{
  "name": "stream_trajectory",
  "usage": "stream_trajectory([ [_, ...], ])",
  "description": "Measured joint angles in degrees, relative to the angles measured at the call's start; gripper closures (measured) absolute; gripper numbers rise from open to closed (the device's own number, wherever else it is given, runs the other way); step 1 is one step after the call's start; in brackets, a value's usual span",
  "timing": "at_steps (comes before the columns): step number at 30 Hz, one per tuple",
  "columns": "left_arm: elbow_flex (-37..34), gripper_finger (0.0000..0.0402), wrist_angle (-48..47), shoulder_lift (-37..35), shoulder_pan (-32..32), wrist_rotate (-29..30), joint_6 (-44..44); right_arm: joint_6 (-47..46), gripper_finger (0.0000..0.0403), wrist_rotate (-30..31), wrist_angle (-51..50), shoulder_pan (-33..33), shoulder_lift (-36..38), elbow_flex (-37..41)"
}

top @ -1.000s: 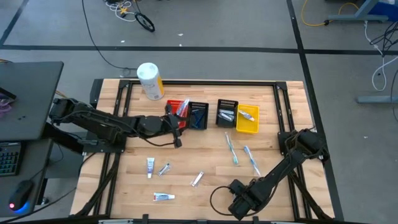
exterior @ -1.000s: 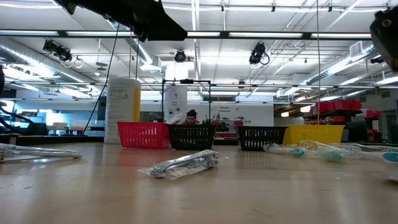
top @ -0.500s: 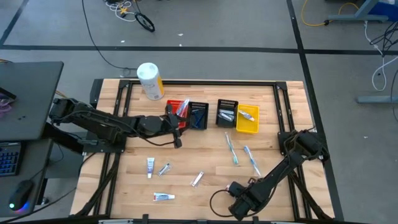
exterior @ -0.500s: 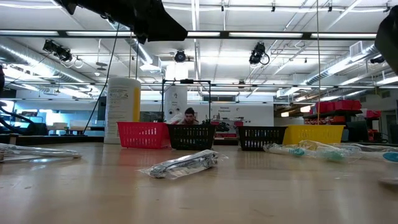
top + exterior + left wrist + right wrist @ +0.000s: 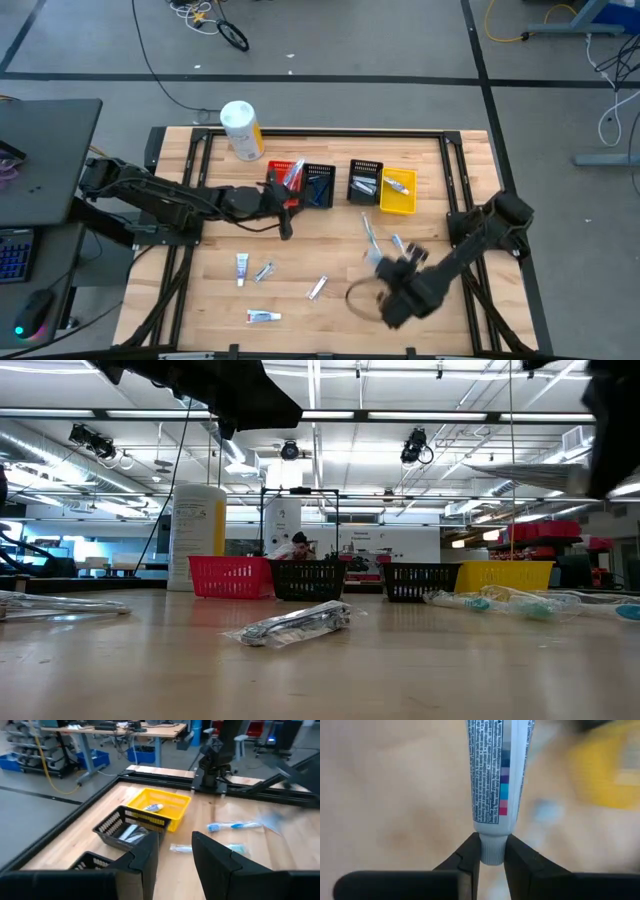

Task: Pick & Place Travel size toiletries
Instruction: Put the white toothpaste into the yellow basket

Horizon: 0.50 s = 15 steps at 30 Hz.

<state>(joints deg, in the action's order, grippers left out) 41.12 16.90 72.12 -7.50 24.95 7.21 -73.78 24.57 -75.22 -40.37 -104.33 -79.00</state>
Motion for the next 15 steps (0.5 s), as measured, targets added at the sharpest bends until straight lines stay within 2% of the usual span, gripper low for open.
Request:
stream_trajectory([
  [3,0.0,0.0274,-0.8,0.1,0.0,-2.3,2.1,-7.8,0.0335,7.2,-14.2,3.2,1.3,0.1],
  [4,0.0,0.0274,-1.2,0.1,0.0,-3.0,3.1,-10.0,0.0335,9.7,-15.4,4.3,2.0,0.6],
  [6,0.0,0.0274,-2.6,0.1,0.0,-4.3,4.6,-6.3,0.0336,12.1,-11.0,7.4,4.9,3.6],
  [9,0.0,0.0274,-3.4,0.1,-0.3,-5.1,7.2,0.9,0.0336,10.0,-4.2,13.3,8.3,7.4],
  [15,-0.1,0.0274,-5.4,0.1,-1.7,-5.2,12.0,4.2,0.0336,5.5,-6.7,25.4,11.0,16.3],
])
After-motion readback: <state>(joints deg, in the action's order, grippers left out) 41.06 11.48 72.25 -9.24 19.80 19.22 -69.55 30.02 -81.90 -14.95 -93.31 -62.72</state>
